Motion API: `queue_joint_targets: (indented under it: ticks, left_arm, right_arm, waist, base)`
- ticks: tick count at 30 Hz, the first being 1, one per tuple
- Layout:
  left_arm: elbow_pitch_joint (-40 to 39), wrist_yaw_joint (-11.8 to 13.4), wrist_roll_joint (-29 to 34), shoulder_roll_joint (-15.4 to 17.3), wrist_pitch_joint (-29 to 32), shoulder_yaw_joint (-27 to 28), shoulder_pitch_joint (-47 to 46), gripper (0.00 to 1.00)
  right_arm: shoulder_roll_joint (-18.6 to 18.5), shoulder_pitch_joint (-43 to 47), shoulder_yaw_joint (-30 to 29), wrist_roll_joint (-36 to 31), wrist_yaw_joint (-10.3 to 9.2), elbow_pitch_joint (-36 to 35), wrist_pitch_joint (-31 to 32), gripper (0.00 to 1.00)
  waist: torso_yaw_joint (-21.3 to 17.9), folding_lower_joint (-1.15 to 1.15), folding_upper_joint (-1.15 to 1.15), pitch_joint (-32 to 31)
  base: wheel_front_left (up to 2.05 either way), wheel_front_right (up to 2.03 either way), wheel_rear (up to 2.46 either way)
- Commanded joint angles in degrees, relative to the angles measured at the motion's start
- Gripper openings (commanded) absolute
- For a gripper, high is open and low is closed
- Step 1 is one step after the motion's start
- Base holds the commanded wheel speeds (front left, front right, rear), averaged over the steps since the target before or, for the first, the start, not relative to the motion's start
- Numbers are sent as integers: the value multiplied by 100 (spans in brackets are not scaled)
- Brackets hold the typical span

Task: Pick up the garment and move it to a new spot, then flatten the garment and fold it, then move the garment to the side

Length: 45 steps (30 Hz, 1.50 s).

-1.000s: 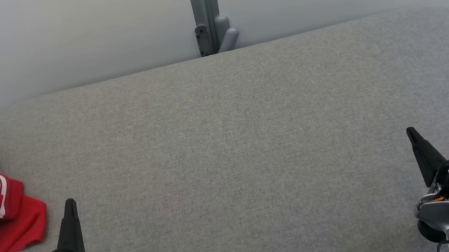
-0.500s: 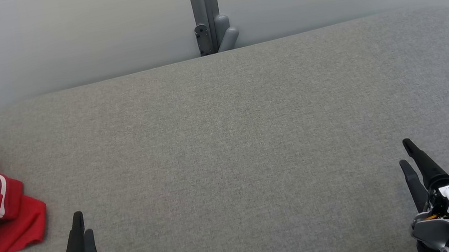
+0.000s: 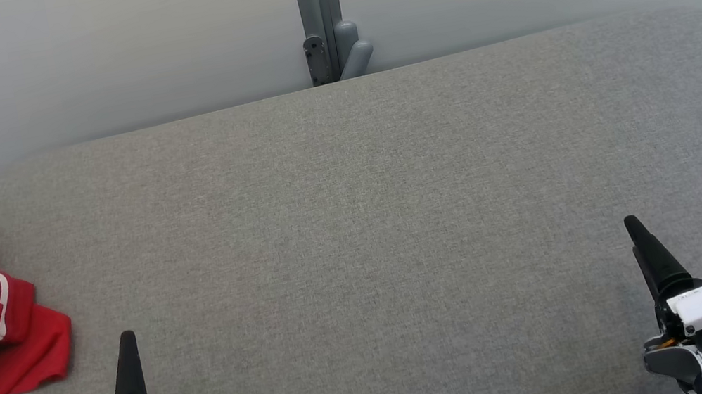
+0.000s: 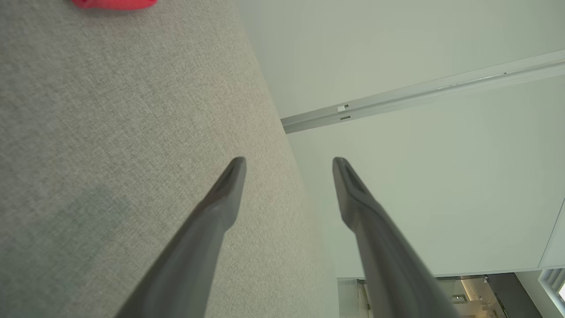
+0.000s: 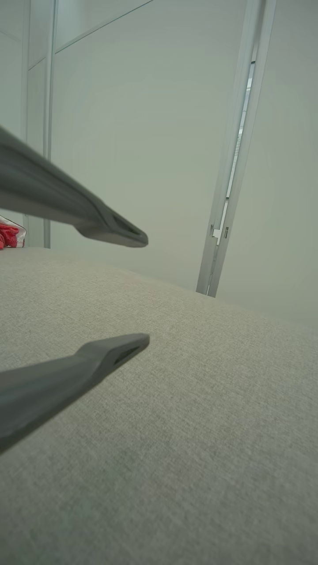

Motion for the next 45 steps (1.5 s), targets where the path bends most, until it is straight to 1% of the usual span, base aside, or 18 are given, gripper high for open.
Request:
queue_joint_targets:
  ticks: [1,3,4,5,17,23,34,45]
  left_arm:
    - [-51,-4,243,46,-53,3,-132,100]
    - [-37,-4,515,46,-99,5,-134,100]
    - [-34,-5,801,45,-143,-2,-138,100]
    - [-32,-5,951,45,-168,2,-138,100]
    - [-14,-4,2483,38,-417,-115,-139,100]
    - [-12,103,3202,45,-530,-201,-151,100]
    - [138,277,4142,129,-721,-372,-164,100]
    - [211,410,4797,169,-881,-491,-135,100]
  right_arm:
    - [-47,-140,20,-222,2,-92,-59,100]
    - [-34,-140,22,-468,2,-91,-107,100]
    - [-28,-139,32,-715,2,-91,-154,100]
    - [-26,-140,38,-835,2,-97,-177,100]
    - [-68,-132,213,-2139,2,-156,-439,100]
    - [-113,-138,315,-2718,3,-112,-560,100]
    - [-142,-157,386,-3694,3,-62,-763,100]
    - [-180,-160,463,-4372,3,42,-926,100]
  waist:
    - [0,0,0,1]
    - [-1,0,0,4]
    - [-2,0,0,5]
    - [-3,0,0,6]
    - [-7,0,0,16]
    - [-12,0,0,25]
    - [-29,0,0,36]
    - [-34,0,0,26]
  base:
    - [0,0,0]
    - [0,0,0]
    - [0,0,0]
    - [0,0,0]
    - [0,0,0]
    - [0,0,0]
    - [0,0,0]
    - [0,0,0]
